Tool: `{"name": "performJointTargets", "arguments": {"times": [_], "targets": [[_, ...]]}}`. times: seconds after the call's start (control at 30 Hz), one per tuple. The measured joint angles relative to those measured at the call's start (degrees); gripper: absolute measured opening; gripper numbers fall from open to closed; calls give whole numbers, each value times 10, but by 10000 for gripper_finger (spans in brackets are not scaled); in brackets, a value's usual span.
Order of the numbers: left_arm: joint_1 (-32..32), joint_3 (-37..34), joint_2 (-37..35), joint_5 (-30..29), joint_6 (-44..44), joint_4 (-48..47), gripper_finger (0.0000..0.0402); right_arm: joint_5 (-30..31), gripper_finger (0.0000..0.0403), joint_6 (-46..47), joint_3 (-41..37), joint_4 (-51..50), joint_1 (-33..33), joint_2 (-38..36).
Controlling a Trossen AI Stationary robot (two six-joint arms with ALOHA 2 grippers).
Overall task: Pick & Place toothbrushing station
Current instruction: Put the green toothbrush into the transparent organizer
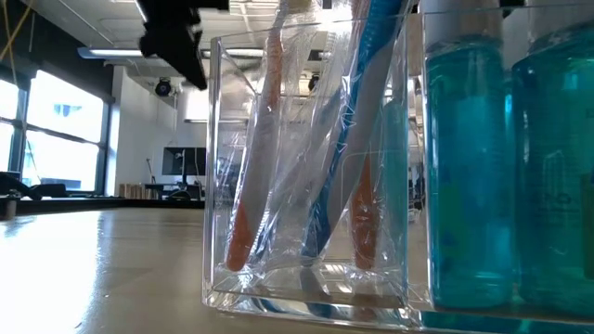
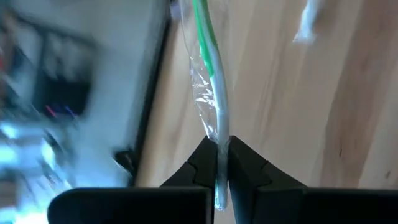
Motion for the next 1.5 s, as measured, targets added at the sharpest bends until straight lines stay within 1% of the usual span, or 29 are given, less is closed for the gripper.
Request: {"name": "performJointTargets", "arguments": {"times": [0.1, 0.2, 0.3, 0.43, 0.53, 0.6, 0.7, 0.83, 1.0, 1.03, 1.23, 1.33, 1.5], "targets": [[-75, 0, 0, -55, 1, 6, 10, 3, 276, 2, 0, 7, 0, 0], [-136, 1, 7, -80, 23, 39, 10, 2, 276, 18, 0, 27, 0, 0], [-186, 1, 16, -81, 91, 72, 10, 0, 276, 59, 0, 62, 0, 0], [-237, 1, 34, -102, 209, 157, 10, -1, 276, 121, 0, 100, 0, 0], [-256, 1, 58, -122, 298, 230, 10, -25, 276, 161, 0, 118, 0, 0], [-265, 1, 80, -130, 356, 274, 10, -50, 276, 165, 0, 117, 0, 0], [-270, 1, 118, -157, 450, 322, 10, -76, 276, 167, 0, 119, 1, 0], [-273, 1, 161, -219, 591, 400, 12, -77, 276, 170, 0, 130, 0, 0], [-275, 2, 187, -301, 790, 556, 17, -76, 276, 167, 0, 136, -8, 0], [-275, 8, 187, -304, 801, 561, 15, -76, 276, 167, 0, 136, -11, 0], [-275, 47, 187, -304, 807, 557, 10, -81, 276, 166, 0, 140, -36, 0], [-274, 58, 187, -302, 814, 544, 10, -114, 276, 171, 0, 154, -55, 0], [-274, 77, 187, -300, 822, 524, 10, -200, 276, 221, 0, 189, -92, 0]]}}
